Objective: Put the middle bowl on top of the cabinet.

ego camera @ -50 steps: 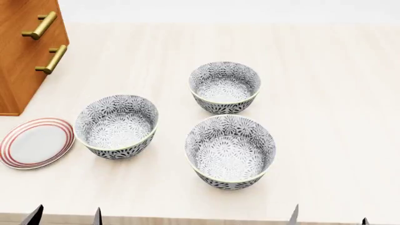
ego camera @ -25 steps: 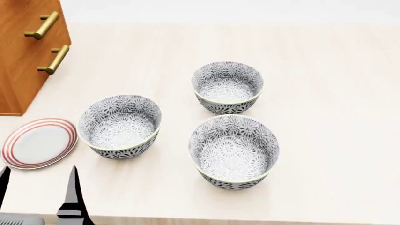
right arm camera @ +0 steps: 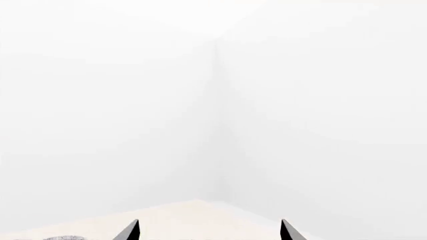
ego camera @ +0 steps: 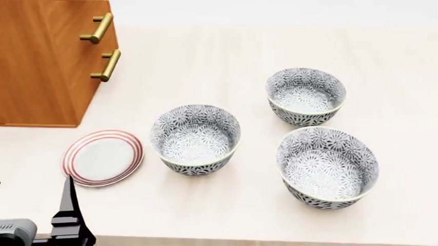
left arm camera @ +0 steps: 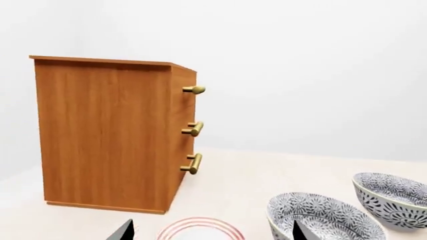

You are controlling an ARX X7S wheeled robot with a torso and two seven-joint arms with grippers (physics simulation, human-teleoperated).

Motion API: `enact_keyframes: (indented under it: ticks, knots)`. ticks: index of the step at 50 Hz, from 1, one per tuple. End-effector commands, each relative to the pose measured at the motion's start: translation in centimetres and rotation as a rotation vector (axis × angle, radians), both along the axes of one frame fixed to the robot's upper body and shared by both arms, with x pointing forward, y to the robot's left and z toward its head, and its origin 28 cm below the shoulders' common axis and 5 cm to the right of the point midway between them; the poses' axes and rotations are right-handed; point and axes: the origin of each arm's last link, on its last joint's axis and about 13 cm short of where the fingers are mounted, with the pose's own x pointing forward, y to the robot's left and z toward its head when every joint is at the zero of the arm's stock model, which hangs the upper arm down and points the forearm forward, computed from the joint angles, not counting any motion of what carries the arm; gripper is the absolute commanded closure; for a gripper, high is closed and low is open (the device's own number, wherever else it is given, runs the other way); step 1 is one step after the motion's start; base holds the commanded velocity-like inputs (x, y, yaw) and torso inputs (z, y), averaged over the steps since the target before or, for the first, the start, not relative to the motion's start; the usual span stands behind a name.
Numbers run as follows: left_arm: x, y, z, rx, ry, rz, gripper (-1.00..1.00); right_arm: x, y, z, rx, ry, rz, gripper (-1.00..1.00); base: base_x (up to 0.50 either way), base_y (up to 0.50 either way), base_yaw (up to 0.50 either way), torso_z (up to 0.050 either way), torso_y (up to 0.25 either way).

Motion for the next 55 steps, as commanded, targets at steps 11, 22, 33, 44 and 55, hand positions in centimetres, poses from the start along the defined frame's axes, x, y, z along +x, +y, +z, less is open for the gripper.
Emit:
enact_keyframes:
  ticks: [11, 22, 33, 44, 55]
  knots:
    - [-0.03, 0.06, 0.28, 0.000, 0.006, -0.008, -1.00, -0.46, -0.20, 0.28, -0.009, 0.010, -0.058, -1.00, 0.00, 0.14, 0.00, 0.000, 0.000]
    - [0.06, 0.02, 0.20, 0.000, 0.009, -0.009, -1.00, -0.54, -0.24, 0.34, -0.007, -0.003, -0.063, -1.00, 0.00, 0.00, 0.00, 0.000, 0.000]
    - [0.09, 0.05, 0.18, 0.001, 0.006, -0.011, -1.00, -0.45, -0.25, 0.31, -0.029, 0.029, -0.072, -1.00, 0.00, 0.29, 0.00, 0.000, 0.000]
    - [-0.20, 0.03, 0.40, 0.003, 0.002, -0.017, -1.00, -0.71, -0.35, 0.41, 0.003, 0.000, -0.078, -1.00, 0.03, 0.13, 0.00, 0.000, 0.000]
    - [-0.30, -0.02, 0.36, 0.004, 0.003, -0.023, -1.00, -1.01, -0.33, 0.61, -0.001, -0.001, -0.093, -1.00, 0.48, -0.12, 0.00, 0.000, 0.000]
